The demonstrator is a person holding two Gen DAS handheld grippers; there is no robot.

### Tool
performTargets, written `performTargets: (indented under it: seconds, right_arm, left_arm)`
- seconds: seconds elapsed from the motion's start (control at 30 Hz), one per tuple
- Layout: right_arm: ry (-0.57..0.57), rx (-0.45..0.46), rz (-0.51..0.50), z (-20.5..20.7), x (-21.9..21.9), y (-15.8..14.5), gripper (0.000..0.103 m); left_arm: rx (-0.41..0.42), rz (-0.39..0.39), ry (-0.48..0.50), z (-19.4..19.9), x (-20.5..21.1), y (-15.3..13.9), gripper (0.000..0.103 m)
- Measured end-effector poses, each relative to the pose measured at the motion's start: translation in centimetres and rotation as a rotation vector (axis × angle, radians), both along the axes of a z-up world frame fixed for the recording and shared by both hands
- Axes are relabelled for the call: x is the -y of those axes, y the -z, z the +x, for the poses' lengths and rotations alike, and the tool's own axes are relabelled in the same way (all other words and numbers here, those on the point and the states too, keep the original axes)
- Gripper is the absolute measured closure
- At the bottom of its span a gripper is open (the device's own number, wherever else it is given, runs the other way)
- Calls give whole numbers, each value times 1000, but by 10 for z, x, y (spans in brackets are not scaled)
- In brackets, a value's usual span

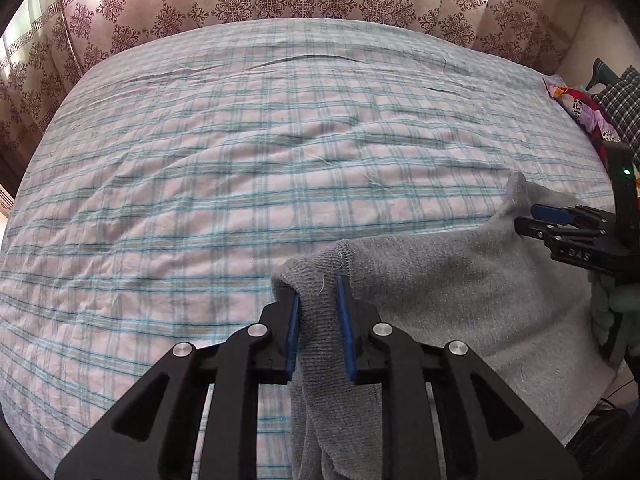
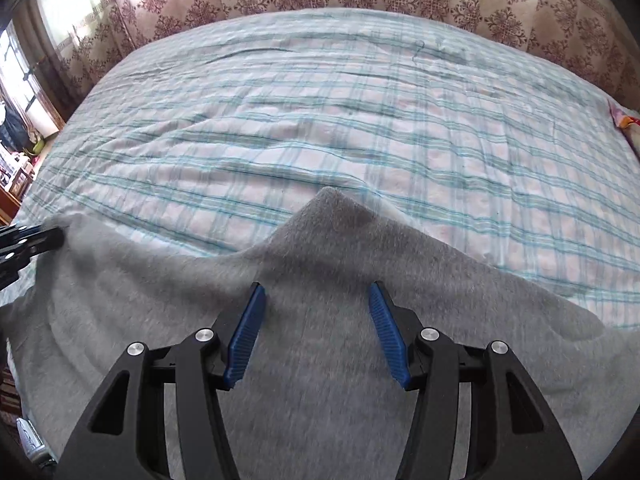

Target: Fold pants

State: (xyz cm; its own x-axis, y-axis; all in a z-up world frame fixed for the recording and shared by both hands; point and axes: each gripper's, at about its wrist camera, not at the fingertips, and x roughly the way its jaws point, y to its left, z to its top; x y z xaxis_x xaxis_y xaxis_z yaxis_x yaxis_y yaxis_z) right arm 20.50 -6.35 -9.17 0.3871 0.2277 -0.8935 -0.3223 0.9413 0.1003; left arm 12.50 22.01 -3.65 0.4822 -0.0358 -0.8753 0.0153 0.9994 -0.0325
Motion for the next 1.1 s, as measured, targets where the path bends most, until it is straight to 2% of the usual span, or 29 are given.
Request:
performTargets:
  seconds: [0.03, 0.1, 0.2, 0.3, 0.37, 0.4, 0.47, 0.5, 0.57, 0.67, 0.73, 0.93, 1.1]
  right_arm:
    - [0, 9, 4, 4, -1, 2, 46]
    - [-1, 15, -15, 8, -5, 0, 44]
    - [9, 18, -37, 12, -8, 1, 42]
    - [23, 34, -40, 22, -13, 2, 37]
    - [31, 33, -39, 26, -16, 2, 34]
    - [25, 36, -46, 27, -18, 2, 34]
    - [7, 57, -32, 23, -16, -2, 34]
    - [4, 68, -4, 20, -10, -6, 37]
    - [33, 116, 6, 9, 6, -22, 38]
    - [57, 202, 42, -12, 41, -52, 38]
    - [93, 228, 42, -24, 71, -63, 37]
    - [251, 194, 7, -50, 166, -58, 37]
    - [342, 139, 7, -73, 214, -43, 37]
  left_arm:
    - [8, 43, -2, -4, 3, -4, 70]
    - [42, 117, 16, -15, 11, -14, 59]
    - [82, 132, 86, -31, 31, -30, 56]
    - [93, 101, 169, -45, 59, -33, 56]
    - [52, 91, 223, -52, 78, -18, 56]
    - [23, 113, 230, -54, 83, -6, 56]
    - [-49, 130, 192, -53, 81, 25, 56]
    - [-47, 97, 179, -54, 76, 34, 54]
    - [-5, 72, 183, -58, 71, 35, 54]
    - [-30, 95, 180, -56, 76, 30, 54]
    - [-43, 107, 181, -54, 80, 22, 54]
    - [34, 82, 247, -37, 121, -15, 52]
    - [45, 54, 341, -3, 186, -17, 51]
